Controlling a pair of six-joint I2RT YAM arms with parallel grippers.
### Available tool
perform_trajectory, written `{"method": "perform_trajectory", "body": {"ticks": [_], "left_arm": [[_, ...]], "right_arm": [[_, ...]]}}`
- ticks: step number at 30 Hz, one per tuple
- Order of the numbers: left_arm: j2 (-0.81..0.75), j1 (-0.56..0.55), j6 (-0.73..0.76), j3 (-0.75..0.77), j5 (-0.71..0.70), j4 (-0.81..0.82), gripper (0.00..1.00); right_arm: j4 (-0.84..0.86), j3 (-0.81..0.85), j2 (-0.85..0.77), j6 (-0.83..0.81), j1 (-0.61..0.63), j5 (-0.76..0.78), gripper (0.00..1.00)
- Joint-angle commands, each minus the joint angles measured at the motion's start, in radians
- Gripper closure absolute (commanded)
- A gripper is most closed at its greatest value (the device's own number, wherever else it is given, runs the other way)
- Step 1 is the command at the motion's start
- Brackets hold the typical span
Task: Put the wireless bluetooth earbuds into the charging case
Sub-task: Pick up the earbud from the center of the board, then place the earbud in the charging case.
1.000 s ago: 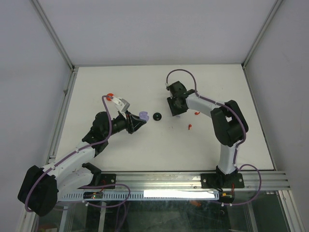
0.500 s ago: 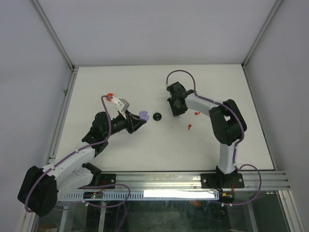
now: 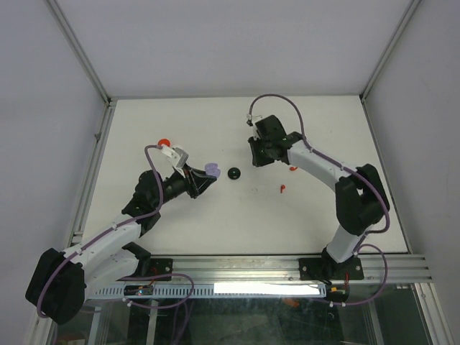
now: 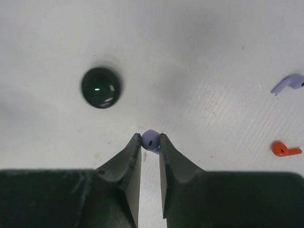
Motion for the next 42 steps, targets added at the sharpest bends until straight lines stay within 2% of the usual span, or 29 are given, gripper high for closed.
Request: {"method": "perform_trajectory", "body": {"ticks": [1, 9, 19, 27, 33, 42], "left_arm": [[-0.032, -0.005, 0.026, -0.034, -0.006, 0.181, 1.0], [-0.038, -0.005, 0.141, -0.057, 0.051, 0.341, 1.0], [-0.046, -0.007, 0.231, -0.105, 0.13, 0.582, 1.0], [-0.052, -0.006, 0.338, -0.066, 0.191, 0.582, 1.0], [-0.058, -0.007, 0.338, -0.055, 0.198, 0.582, 1.0], [-0.054, -0.007, 0.274, -0.06, 0.211, 0.662, 1.0]], "right_arm": [[0.1, -0.006, -0.185, 0.033, 0.024, -0.114, 0.88], [0.281, -0.076, -0.383, 0.123, 0.057, -0.309, 0.89], [0.532, -0.156, -0.501, 0.305, 0.093, -0.502, 0.9], [0.825, -0.251, -0.572, 0.436, 0.154, -0.584, 0.91], [0.879, -0.256, -0.565, 0.434, 0.21, -0.629, 0.91], [0.914, -0.272, -0.501, 0.444, 0.243, -0.604, 0.91]]}}
